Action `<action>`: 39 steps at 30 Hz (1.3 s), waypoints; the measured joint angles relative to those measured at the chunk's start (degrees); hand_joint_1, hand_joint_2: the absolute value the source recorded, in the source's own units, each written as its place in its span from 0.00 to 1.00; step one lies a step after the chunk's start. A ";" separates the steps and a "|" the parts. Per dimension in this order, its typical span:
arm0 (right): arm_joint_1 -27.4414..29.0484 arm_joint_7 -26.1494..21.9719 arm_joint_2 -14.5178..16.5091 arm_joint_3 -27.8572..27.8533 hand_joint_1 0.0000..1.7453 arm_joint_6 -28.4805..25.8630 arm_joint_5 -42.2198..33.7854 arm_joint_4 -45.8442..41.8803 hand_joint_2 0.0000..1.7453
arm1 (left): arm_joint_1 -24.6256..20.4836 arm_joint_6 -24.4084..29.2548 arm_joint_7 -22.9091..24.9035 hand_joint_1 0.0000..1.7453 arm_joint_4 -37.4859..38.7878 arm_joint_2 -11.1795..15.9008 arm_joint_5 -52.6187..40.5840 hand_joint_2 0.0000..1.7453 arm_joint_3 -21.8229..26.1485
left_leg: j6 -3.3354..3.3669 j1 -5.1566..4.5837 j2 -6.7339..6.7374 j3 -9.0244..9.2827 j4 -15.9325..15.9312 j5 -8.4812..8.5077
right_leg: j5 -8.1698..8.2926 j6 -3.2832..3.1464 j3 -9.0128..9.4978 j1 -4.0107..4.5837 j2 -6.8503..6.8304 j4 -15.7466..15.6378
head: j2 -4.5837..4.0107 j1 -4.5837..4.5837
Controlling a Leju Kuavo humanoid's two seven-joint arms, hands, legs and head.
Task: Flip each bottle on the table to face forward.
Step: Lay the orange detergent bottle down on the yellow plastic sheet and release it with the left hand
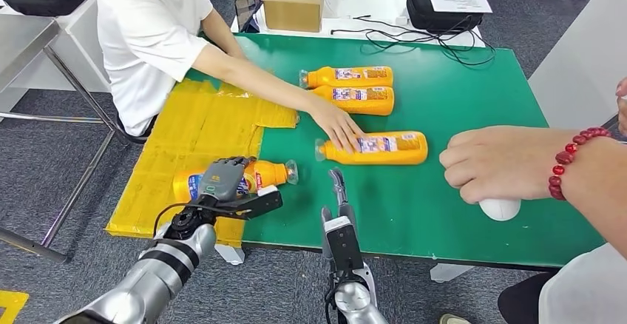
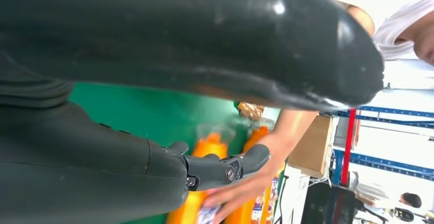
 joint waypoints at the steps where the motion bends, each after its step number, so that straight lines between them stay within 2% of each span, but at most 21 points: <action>1: -0.21 0.00 0.09 0.02 0.00 0.14 -0.07 0.34 0.00 | -0.88 -0.27 0.43 0.74 1.30 0.14 -0.75 1.00 0.01 | 0.00 0.00 -0.01 0.01 0.00 0.00 | 0.00 0.00 0.01 0.00 0.00 0.00 | 0.00 0.00; 3: -0.57 -0.07 0.23 0.05 0.00 0.41 -0.17 1.10 0.00 | -2.49 -0.89 1.36 0.33 3.48 0.39 -2.47 1.00 -0.01 | 0.00 0.00 -0.02 0.05 0.00 0.00 | 0.00 0.00 0.05 0.00 0.01 0.01 | 0.00 0.01; 4: -0.73 -0.15 0.30 0.08 0.00 0.51 -0.21 1.49 0.00 | -3.24 -1.35 1.72 0.16 4.43 0.54 -3.10 1.00 -0.02 | 0.00 0.00 -0.02 0.07 0.00 0.00 | 0.00 0.00 0.06 0.00 0.01 0.01 | 0.00 0.01; 5: -0.88 -0.28 0.34 0.12 0.00 0.58 -0.26 1.87 0.00 | -3.92 -2.03 1.98 0.09 5.35 0.70 -3.54 1.00 -0.02 | 0.00 0.00 -0.02 0.08 0.00 0.00 | 0.00 0.00 0.07 0.00 0.01 0.02 | 0.00 0.01; 7: -1.13 -0.58 0.39 0.28 0.00 0.67 -0.33 2.51 0.00 | -4.99 -3.50 2.11 0.09 6.88 1.03 -3.80 1.00 -0.03 | -0.01 0.00 -0.02 0.10 0.00 0.00 | 0.00 0.00 0.07 0.00 0.01 0.04 | 0.00 0.01; 11: -1.56 -0.87 0.48 0.62 0.00 0.81 -0.36 3.44 0.00 | -6.48 -5.00 2.00 0.00 8.84 1.38 -3.37 1.00 -0.03 | -0.02 0.00 -0.04 0.14 0.00 0.00 | 0.00 0.00 0.09 0.00 0.01 0.09 | 0.00 0.00; 15: -1.85 -0.98 0.56 0.69 0.00 0.69 -0.69 4.10 0.00 | -7.26 -6.52 1.23 0.00 9.66 1.39 -1.41 1.00 0.28 | -0.02 0.00 -0.02 0.16 0.00 0.00 | 0.00 0.00 0.09 0.00 0.01 0.10 | 0.00 0.00; 18: -1.99 -0.99 0.57 0.78 0.00 0.46 -1.02 4.51 0.00 | -7.44 -7.59 -1.56 0.00 9.65 1.23 2.23 1.00 1.41 | -0.02 0.00 -0.02 0.19 0.00 0.01 | 0.00 0.00 0.09 0.00 0.01 0.11 | 0.00 0.01; 21: -2.04 -0.99 0.57 0.88 0.00 0.42 -1.02 4.84 0.00 | -7.28 -7.93 -6.39 0.00 8.47 0.75 8.44 1.00 3.16 | -0.03 0.00 -0.03 0.18 0.01 0.01 | 0.00 0.00 0.07 -0.01 0.00 0.11 | 0.00 0.00; 24: -2.06 -0.99 0.57 0.92 0.00 0.33 -1.02 5.02 0.00 | -5.87 -8.79 -10.48 0.00 4.36 -0.09 16.20 1.00 4.39 | -0.03 -0.01 -0.04 0.13 0.01 0.01 | 0.00 0.00 0.05 -0.01 -0.01 0.11 | 0.00 0.01; 29: -2.05 -1.00 0.56 0.93 0.00 -0.03 -0.98 5.09 0.00 | -2.27 -9.22 -13.55 0.00 -6.88 -0.80 28.45 1.00 4.50 | -0.02 -0.04 -0.03 0.06 0.02 0.00 | 0.00 0.00 -0.02 -0.03 0.01 0.11 | 0.00 0.00; 33: -2.03 -0.99 0.55 0.93 0.00 -0.38 -0.89 5.09 0.00 | 0.08 -8.17 -14.36 0.00 -16.55 -0.76 35.98 1.00 4.43 | -0.03 -0.03 -0.04 -0.04 0.02 0.00 | -0.01 0.01 -0.12 -0.02 0.00 0.11 | 0.00 0.00; 39: -2.01 -0.99 0.53 0.91 0.00 -1.05 -0.90 5.09 0.00 | 1.67 -5.38 -15.53 0.00 -26.35 -0.69 42.15 1.00 4.34 | -0.03 -0.02 -0.04 -0.05 0.02 0.01 | -0.01 0.00 -0.14 -0.01 0.01 0.11 | 0.00 0.01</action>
